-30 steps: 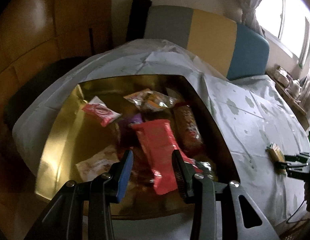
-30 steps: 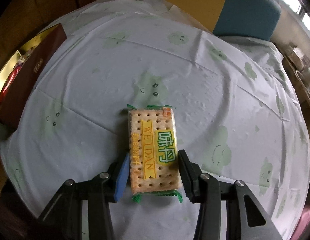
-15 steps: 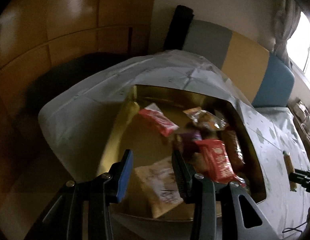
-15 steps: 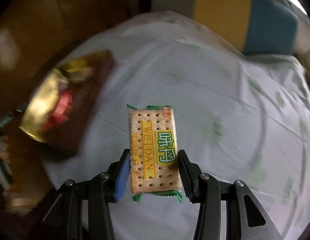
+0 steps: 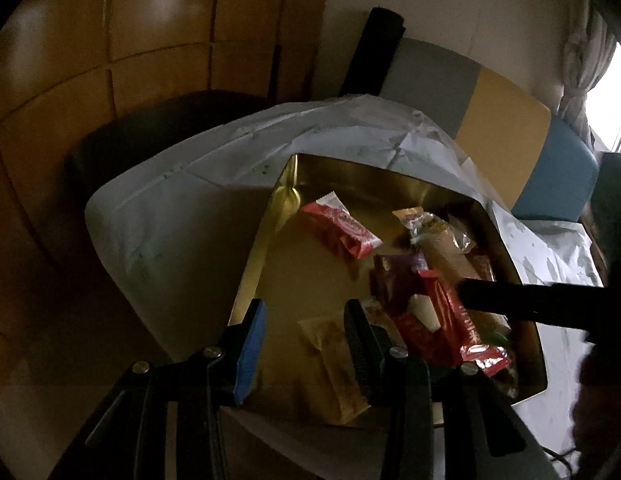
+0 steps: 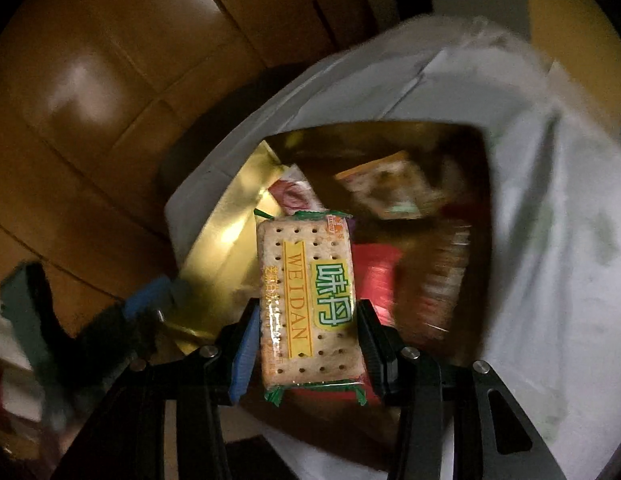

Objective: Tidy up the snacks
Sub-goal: 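Carry the WEIDAN cracker pack with the right tool into the gold tray and release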

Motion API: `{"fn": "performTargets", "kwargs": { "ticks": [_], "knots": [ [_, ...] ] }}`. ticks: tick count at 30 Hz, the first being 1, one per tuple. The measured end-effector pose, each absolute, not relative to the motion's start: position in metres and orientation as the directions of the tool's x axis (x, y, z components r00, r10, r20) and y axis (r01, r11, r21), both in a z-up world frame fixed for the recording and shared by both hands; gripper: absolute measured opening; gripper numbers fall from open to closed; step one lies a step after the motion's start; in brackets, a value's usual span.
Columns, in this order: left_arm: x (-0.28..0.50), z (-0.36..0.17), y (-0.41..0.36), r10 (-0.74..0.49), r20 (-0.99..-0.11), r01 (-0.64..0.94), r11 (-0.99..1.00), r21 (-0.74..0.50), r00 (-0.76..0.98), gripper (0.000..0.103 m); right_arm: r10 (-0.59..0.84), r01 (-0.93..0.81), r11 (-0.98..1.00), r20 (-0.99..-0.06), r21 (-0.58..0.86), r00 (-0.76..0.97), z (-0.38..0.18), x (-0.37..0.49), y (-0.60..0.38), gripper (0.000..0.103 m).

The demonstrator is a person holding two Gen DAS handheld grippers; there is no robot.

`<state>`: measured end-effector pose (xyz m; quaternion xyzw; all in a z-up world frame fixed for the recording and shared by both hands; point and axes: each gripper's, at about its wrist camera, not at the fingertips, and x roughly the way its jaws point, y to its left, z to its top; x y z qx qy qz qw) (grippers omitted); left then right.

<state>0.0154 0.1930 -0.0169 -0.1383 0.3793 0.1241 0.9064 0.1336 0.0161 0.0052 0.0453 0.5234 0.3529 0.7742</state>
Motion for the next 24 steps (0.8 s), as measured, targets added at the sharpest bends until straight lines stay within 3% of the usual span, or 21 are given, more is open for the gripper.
{"fn": "performTargets", "kwargs": {
  "ticks": [4, 15, 17, 19, 24],
  "knots": [
    [0.016, -0.022, 0.192, 0.109, -0.732, -0.322, 0.934, -0.157, 0.673, 0.040, 0.565, -0.485, 0.766, -0.803, 0.423, 0.192, -0.017, 0.143, 0.038, 0.051],
    [0.022, -0.024, 0.181, 0.093, -0.736, -0.298, 0.942, -0.153, 0.670, 0.040, 0.608, -0.557, 0.713, -0.772, 0.426, 0.188, -0.003, 0.121, 0.024, 0.051],
    [0.022, -0.023, 0.181, 0.098, -0.736, -0.299, 0.943, -0.146, 0.669, 0.040, 0.585, -0.565, 0.718, -0.792, 0.406, 0.175, -0.011, 0.120, 0.029, 0.042],
    [0.022, -0.023, 0.181, 0.100, -0.738, -0.299, 0.944, -0.142, 0.667, 0.040, 0.550, -0.580, 0.730, -0.814, 0.361, 0.187, -0.019, 0.119, 0.039, 0.022],
    [0.023, -0.021, 0.180, 0.106, -0.739, -0.302, 0.943, -0.137, 0.665, 0.040, 0.518, -0.598, 0.741, -0.826, 0.305, 0.221, -0.026, 0.119, 0.048, 0.019]
  ]
}}
